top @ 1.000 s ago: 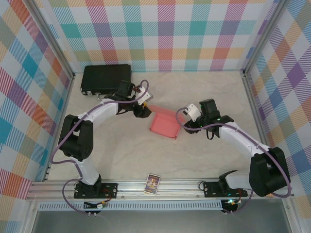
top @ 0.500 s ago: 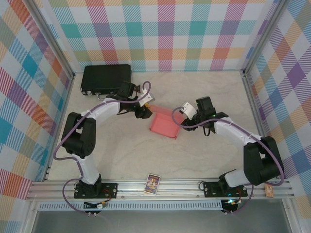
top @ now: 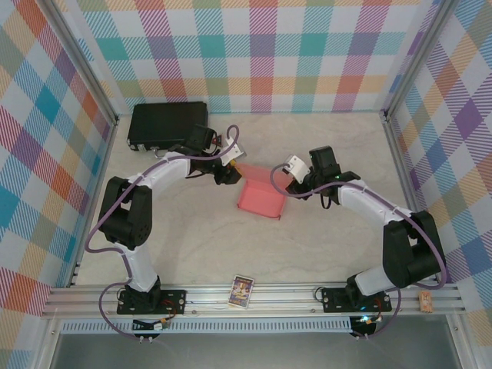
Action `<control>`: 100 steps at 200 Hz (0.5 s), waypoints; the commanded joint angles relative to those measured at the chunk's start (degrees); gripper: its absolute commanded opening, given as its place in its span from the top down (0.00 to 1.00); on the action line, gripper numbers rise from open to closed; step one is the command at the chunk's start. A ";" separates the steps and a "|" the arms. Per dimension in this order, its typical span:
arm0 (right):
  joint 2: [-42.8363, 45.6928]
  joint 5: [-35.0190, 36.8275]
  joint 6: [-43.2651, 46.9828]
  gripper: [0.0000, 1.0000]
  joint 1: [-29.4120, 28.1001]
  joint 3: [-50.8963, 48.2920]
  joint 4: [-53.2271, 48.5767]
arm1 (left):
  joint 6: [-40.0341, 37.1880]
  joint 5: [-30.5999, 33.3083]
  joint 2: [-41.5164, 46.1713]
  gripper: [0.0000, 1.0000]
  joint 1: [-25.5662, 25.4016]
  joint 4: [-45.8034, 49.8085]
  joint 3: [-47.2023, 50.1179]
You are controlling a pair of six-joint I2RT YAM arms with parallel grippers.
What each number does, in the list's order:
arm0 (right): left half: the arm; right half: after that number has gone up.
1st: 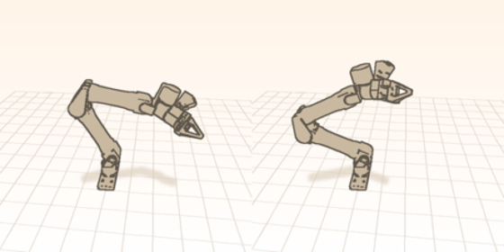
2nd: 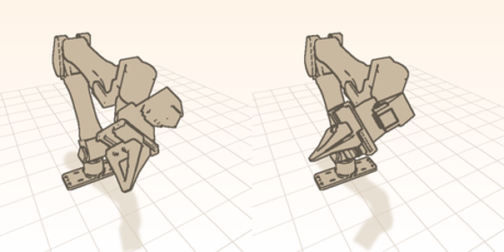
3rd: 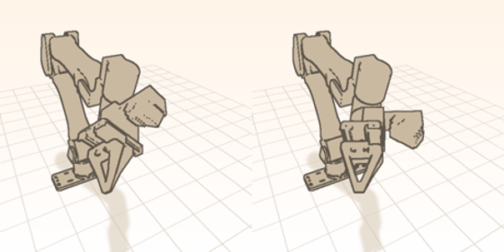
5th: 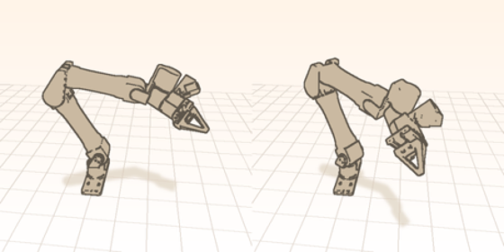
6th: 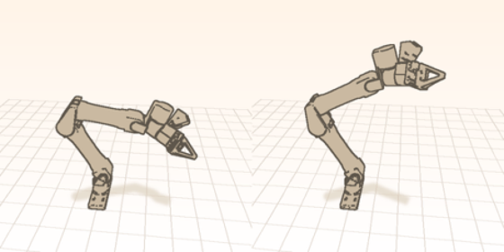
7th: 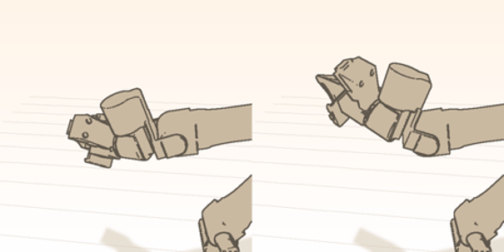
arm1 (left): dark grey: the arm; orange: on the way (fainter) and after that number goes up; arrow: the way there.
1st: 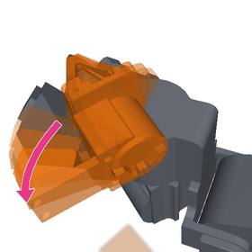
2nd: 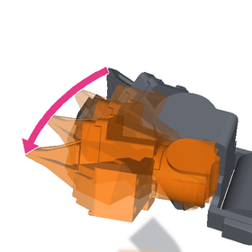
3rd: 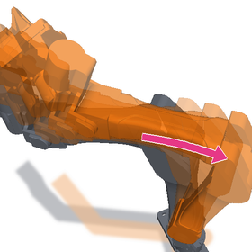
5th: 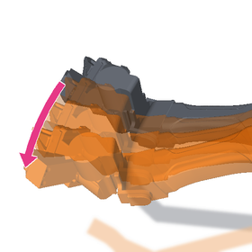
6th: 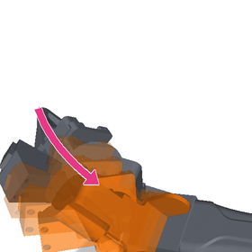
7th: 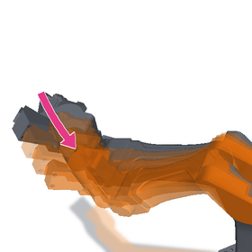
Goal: Fold the paper box
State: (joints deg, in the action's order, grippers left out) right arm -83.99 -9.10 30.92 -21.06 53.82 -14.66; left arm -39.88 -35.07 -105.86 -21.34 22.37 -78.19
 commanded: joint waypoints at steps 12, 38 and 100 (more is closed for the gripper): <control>-0.57 -1.86 0.16 0.68 0.23 1.77 -1.72 | 1.12 -0.60 -0.40 0.66 -0.81 -0.06 0.56; -0.68 -2.06 -0.23 0.72 0.23 1.90 -2.13 | 2.14 -0.55 0.02 0.71 -1.20 -0.56 1.08; -1.27 -2.10 -0.85 0.78 0.18 2.43 -2.50 | 3.65 1.15 0.87 0.80 -2.60 -0.50 1.44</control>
State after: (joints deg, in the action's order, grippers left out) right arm -84.77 -9.58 30.65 -21.06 54.24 -16.16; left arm -36.86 -34.57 -105.86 -23.09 22.17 -77.41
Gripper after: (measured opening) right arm 0.226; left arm 0.211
